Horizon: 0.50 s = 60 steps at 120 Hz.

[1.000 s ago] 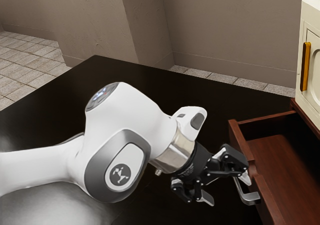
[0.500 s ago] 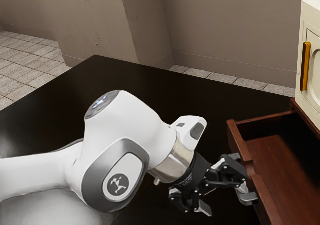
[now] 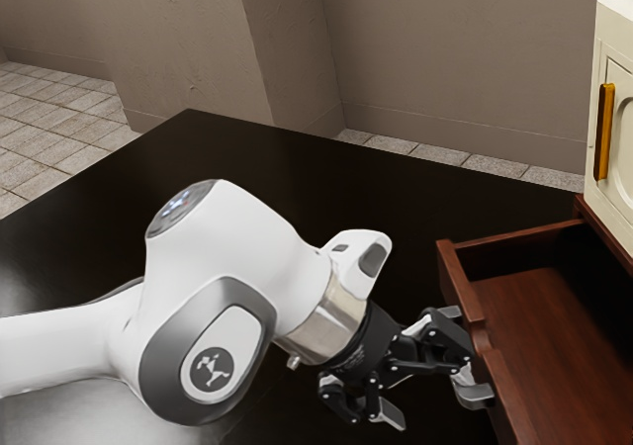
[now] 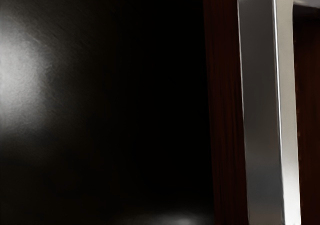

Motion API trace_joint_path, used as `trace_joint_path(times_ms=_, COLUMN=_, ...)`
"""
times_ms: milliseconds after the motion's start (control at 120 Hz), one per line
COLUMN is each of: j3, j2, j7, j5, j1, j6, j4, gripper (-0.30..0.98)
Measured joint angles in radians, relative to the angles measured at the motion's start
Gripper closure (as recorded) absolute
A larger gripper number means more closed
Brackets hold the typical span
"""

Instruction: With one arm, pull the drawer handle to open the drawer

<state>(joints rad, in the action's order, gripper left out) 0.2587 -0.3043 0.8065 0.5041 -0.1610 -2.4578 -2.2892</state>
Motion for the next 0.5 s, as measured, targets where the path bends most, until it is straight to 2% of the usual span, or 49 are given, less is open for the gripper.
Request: trace_joint_path(times_ms=500, j3=-0.004, j2=-0.064, j7=-0.005, j5=0.018, j1=0.009, j6=0.008, j4=-0.050, gripper=0.00)
